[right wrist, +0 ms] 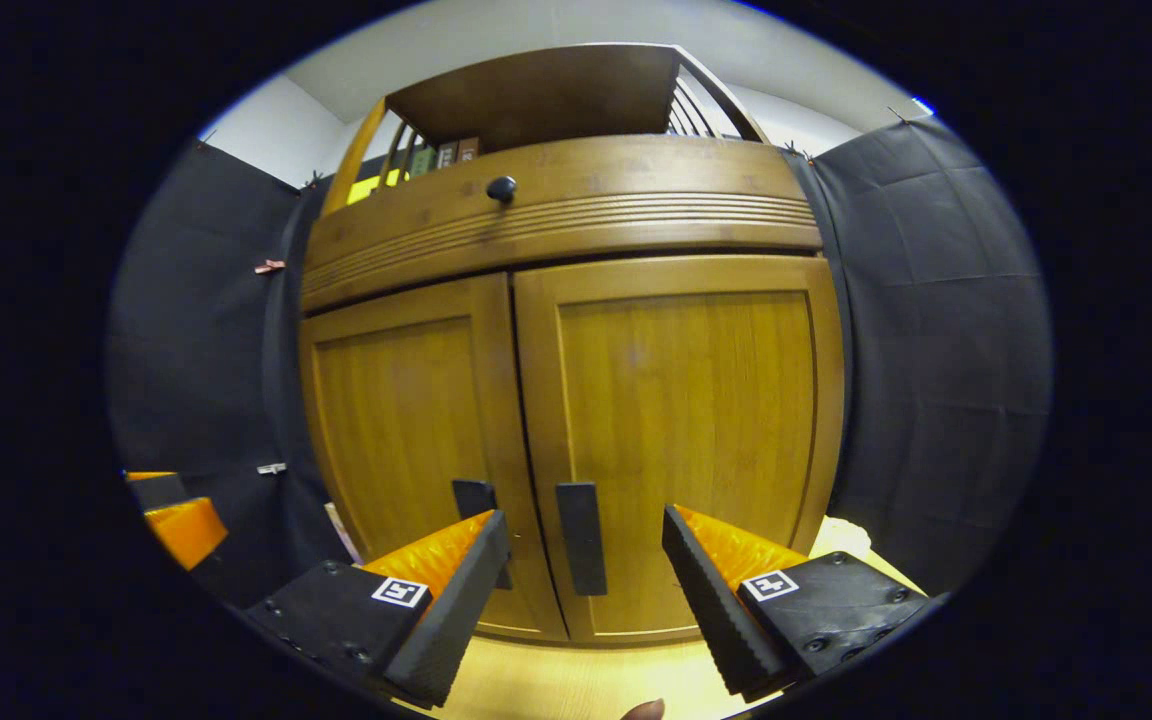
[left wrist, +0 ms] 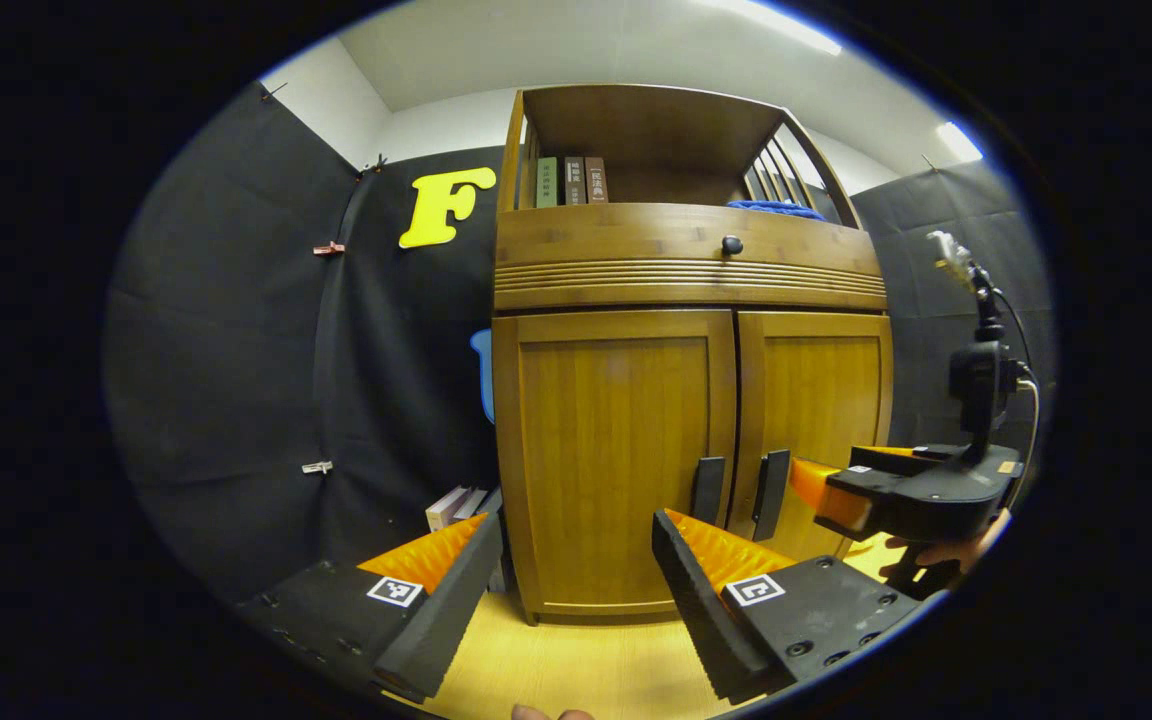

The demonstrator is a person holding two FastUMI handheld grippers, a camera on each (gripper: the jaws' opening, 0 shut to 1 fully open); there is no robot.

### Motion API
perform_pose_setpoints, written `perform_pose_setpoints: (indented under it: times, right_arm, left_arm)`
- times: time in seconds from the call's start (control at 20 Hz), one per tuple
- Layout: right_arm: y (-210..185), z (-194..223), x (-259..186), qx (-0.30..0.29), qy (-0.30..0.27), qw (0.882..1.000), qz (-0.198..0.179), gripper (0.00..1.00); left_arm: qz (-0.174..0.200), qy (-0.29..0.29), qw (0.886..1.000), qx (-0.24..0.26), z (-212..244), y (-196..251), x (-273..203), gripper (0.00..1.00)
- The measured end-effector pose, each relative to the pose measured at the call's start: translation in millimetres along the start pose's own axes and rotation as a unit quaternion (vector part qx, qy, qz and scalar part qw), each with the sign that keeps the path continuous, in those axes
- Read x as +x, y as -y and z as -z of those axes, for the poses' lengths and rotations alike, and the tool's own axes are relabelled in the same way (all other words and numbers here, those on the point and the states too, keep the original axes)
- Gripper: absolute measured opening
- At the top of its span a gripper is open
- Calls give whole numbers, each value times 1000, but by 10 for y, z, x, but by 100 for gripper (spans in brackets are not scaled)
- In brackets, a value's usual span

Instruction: Open the right door of the double-door shoe cabinet with the right hand, and open the left door with the left hand.

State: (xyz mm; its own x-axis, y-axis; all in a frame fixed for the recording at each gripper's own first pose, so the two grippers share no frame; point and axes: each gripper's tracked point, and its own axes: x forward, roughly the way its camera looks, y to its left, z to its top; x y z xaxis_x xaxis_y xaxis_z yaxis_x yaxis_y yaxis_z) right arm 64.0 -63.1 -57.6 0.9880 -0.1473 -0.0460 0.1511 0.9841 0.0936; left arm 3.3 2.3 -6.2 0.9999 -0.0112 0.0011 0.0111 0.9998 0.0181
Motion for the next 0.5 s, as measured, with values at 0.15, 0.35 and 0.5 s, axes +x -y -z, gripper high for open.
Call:
perform_pose_setpoints:
  times: [0.15, 0.35, 0.5]
  right_arm:
    - [14, 159, 320, -7, -13, 1000, 1, 98]
    - [-47, 380, 603, -21, -26, 999, 2, 95]
    - [-79, 462, 768, -18, -33, 999, 8, 78]
  left_arm:
    - [5, -5, 1000, 1, 24, 16, 5, 94]
    - [4, -8, 1000, -2, 37, 22, 11, 94]
    - [1, -8, 1000, -4, 38, 12, 10, 94]
